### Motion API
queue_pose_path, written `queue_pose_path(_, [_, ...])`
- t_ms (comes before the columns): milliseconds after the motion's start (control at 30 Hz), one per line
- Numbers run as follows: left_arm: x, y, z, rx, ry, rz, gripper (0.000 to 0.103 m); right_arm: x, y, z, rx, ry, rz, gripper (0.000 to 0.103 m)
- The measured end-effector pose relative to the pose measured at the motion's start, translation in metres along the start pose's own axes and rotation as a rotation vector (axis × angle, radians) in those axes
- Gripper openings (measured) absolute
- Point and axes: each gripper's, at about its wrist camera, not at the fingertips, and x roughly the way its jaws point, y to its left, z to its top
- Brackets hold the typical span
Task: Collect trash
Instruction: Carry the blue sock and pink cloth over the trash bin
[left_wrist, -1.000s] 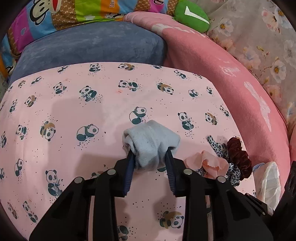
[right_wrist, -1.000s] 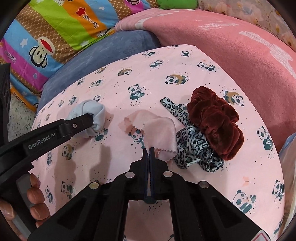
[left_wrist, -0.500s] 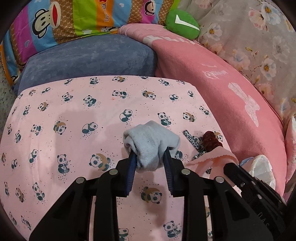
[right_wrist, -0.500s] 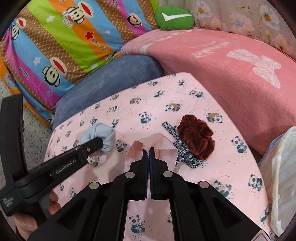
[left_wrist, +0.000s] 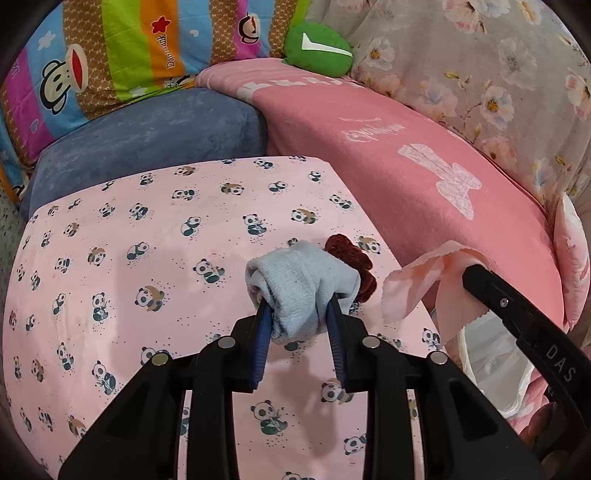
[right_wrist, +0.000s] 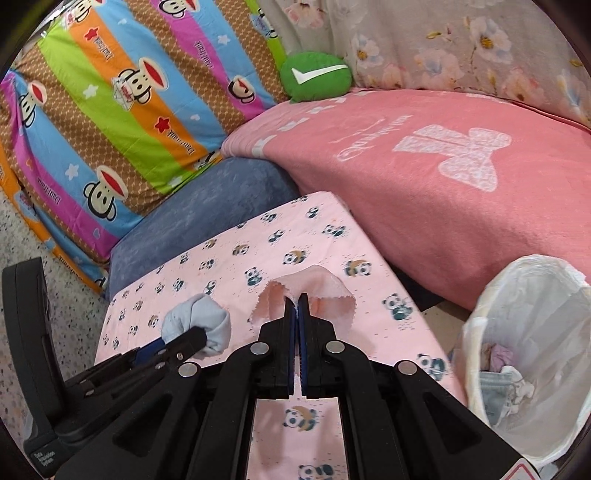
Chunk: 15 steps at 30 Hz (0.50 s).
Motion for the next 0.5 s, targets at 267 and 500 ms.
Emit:
queue_pose_path(267, [-0.003, -0.049, -0.01, 0.077, 0.004, -0.029, 0.028, -0.032, -0.048, 0.003, 0.065, -0.047, -0.036, 0.003])
queue_pose_path(500, [0.001, -0.092, -0.017, 0.148, 0.02, -0.063, 0.028, -0.051, -0.091, 0.001, 0.126, -0.068, -0.073, 0.003])
